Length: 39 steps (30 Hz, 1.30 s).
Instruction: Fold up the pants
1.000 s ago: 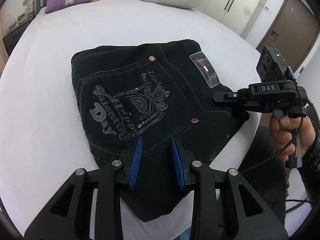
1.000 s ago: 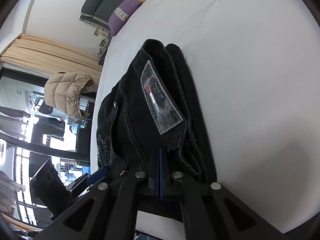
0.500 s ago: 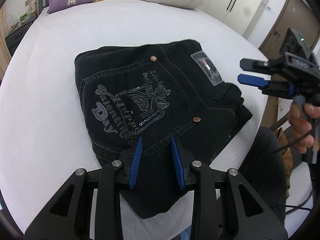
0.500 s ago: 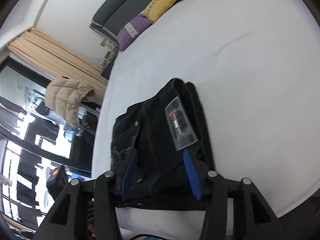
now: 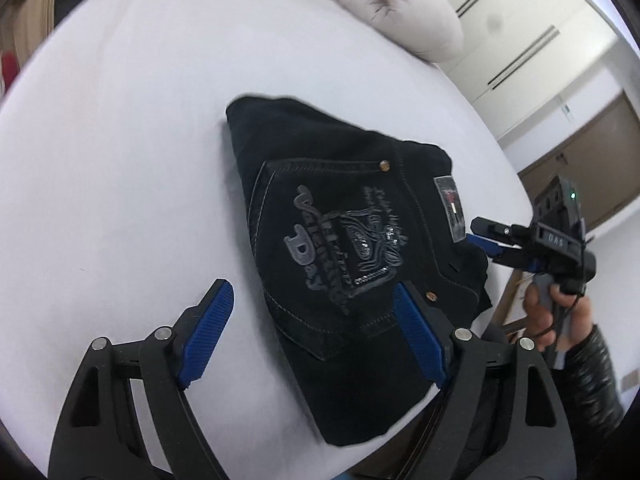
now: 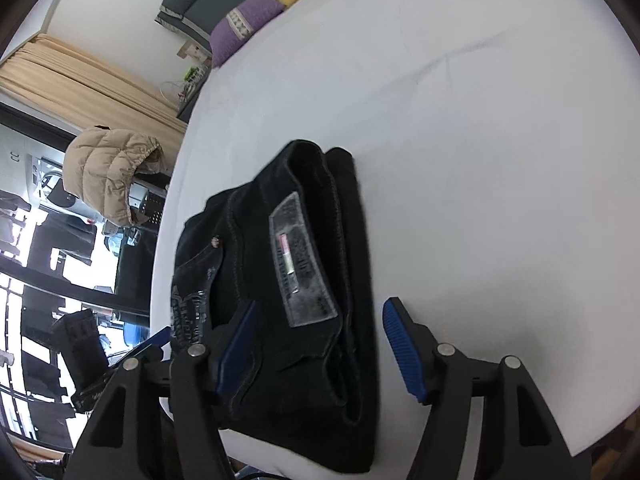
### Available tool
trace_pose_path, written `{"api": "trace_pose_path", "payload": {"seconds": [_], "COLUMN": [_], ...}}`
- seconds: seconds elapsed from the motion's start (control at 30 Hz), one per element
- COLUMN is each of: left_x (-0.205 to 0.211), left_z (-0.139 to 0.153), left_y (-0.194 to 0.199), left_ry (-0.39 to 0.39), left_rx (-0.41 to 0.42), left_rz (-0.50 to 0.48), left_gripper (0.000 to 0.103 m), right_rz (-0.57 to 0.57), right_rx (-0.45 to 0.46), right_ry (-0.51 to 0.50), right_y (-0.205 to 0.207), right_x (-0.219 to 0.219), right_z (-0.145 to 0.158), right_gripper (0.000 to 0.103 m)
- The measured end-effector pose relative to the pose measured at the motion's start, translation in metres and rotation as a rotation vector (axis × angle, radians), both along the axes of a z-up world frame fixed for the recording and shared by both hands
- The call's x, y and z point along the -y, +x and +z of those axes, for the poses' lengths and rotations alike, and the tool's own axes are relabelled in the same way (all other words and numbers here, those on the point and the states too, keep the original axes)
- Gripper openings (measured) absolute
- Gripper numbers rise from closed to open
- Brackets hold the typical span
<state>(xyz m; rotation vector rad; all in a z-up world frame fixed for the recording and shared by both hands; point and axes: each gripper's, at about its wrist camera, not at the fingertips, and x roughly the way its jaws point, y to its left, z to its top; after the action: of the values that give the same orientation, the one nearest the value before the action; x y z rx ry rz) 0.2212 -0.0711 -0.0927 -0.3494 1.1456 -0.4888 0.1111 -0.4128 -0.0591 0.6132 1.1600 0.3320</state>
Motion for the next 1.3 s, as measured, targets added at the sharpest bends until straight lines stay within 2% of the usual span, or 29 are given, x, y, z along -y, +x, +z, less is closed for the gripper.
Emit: {"api": "trace_pose_path", "payload": {"seconds": [0.1,0.2,0.37,0.4,0.47,0.53,0.63,0.67,0.73,0.9,1.07,1.2,1.3], "left_x": [0.002,0.007,0.015,0.015,0.014,0.013,0.012,0.01,0.004,-0.01,-0.048,-0.074,-0.092], "left_z": [-0.012,-0.019,-0.026,-0.028,-0.03,-0.031,-0.029,-0.027,-0.017,0.015,0.044,0.064,0.056], "left_y": [0.013,0.025,0.037,0.038,0.04,0.041,0.039,0.039,0.038,0.045,0.082,0.12,0.148], "left_ry": [-0.06,-0.097,-0.113,-0.119,-0.127,-0.139,-0.143,-0.151,-0.171,-0.157,-0.117,-0.059,-0.046], "left_rx": [-0.056,-0.099,-0.131,-0.134,-0.141,-0.143,-0.13,-0.126,-0.112,-0.036,0.045,0.106,0.105], "left_rz": [-0.007,-0.019,-0.046,-0.047,-0.041,-0.033,-0.038,-0.036,-0.037,-0.043,-0.005,0.015,0.037], "left_gripper": [0.081,0.081,0.077,0.075,0.058,0.049,0.038,0.031,0.026,0.023,0.023,0.023,0.023], "right_rz": [0.029,0.033,0.076,0.074,0.064,0.054,0.045,0.041,0.04,0.075,0.131,0.144,0.141], "right_rx": [-0.015,-0.021,-0.052,-0.057,-0.072,-0.073,-0.047,-0.034,-0.006,0.07,0.137,0.165,0.159], "right_ry": [0.0,0.041,0.082,0.091,0.081,0.054,0.007,-0.016,-0.051,-0.046,-0.03,0.005,0.036], "right_y": [0.008,0.016,0.027,0.028,0.03,0.029,0.023,0.02,0.017,0.028,0.071,0.118,0.153], "right_x": [-0.001,0.0,-0.012,-0.014,-0.018,-0.023,-0.032,-0.037,-0.045,-0.066,-0.1,-0.125,-0.139], "right_z": [-0.008,-0.014,-0.022,-0.024,-0.027,-0.027,-0.018,-0.012,0.001,0.036,0.064,0.067,0.057], "right_gripper": [0.068,0.068,0.068,0.064,0.052,0.039,0.028,0.026,0.022,0.02,0.02,0.02,0.02]}}
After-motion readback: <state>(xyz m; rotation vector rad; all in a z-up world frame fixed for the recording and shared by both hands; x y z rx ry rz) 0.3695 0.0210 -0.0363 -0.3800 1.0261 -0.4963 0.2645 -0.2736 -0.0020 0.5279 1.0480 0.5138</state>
